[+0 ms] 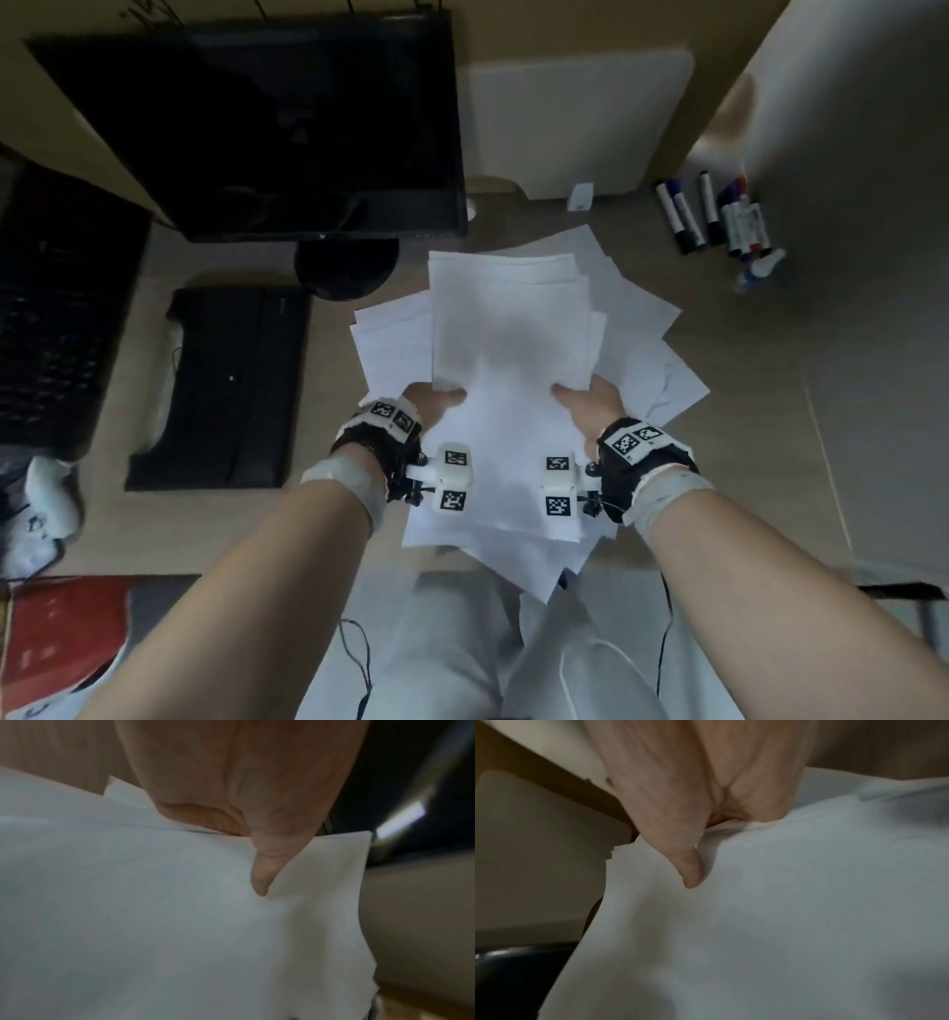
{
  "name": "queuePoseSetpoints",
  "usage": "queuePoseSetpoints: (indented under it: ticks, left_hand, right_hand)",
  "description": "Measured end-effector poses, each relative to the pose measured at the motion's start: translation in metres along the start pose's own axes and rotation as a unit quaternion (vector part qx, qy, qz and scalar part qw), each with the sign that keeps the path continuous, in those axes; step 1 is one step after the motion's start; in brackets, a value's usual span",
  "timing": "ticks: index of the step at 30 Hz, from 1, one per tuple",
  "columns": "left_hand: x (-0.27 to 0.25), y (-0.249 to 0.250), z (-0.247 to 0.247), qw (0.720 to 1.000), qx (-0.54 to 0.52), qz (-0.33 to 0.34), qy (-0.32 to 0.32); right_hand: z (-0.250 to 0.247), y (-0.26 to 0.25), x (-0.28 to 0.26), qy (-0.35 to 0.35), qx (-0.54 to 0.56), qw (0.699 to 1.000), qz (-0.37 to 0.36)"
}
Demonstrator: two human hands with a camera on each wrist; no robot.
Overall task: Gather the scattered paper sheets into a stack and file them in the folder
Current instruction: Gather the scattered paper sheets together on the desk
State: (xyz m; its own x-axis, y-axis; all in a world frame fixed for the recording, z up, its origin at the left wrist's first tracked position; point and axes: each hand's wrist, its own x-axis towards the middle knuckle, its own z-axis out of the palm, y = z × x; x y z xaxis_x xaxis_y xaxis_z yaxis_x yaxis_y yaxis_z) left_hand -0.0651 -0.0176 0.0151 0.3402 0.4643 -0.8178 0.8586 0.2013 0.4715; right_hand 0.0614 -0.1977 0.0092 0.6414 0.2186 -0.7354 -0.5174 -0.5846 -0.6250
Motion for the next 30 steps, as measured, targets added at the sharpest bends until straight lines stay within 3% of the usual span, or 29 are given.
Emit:
queuePoseSetpoints:
  ticks: [6,12,14,16,17,19,21,24,25,30]
  left_hand:
    - [-0.004,-0.015,0.046,0.997,0.066,0.039,-0.006]
    - [0.009,-0.020,0.060,0.975,0.221,0.014,-0.025]
    - [0.010,-0.023,0.053,0.955,0.293,0.011,-0.034]
    - [0.011,-0.027,0.040,0.909,0.415,0.028,-0.028]
    - [0.009,-0.029,0.037,0.868,0.493,0.051,-0.025]
    - [0.007,-0.031,0.033,0.853,0.518,0.066,-0.011]
    - [0.018,-0.032,0.032,0.879,0.473,0.055,-0.024]
    - [0.030,-0.029,0.029,0.952,0.305,-0.014,-0.027]
    - [0.033,-0.028,0.028,0.964,0.264,-0.014,-0.024]
    - [0.033,-0.029,0.028,0.962,0.260,0.019,-0.075]
  right_hand:
    - [-0.026,0.044,-0.022,0.038,-0.032,0.995,0.092]
    - [-0.027,0.077,-0.046,0.067,-0.169,0.969,0.168]
    - [-0.016,0.080,-0.050,0.077,-0.172,0.967,0.174]
    - [-0.002,0.082,-0.047,0.087,-0.182,0.962,0.185]
    - [0.004,0.083,-0.047,0.096,-0.183,0.958,0.197]
    - [0.015,0.086,-0.044,0.115,-0.128,0.959,0.227]
    - [0.025,0.086,-0.042,0.114,-0.066,0.961,0.244]
    - [0.036,0.084,-0.038,0.131,-0.011,0.959,0.252]
    - [0.039,0.084,-0.037,0.140,0.002,0.959,0.247]
    - [0.048,0.075,-0.044,0.174,0.067,0.960,0.211]
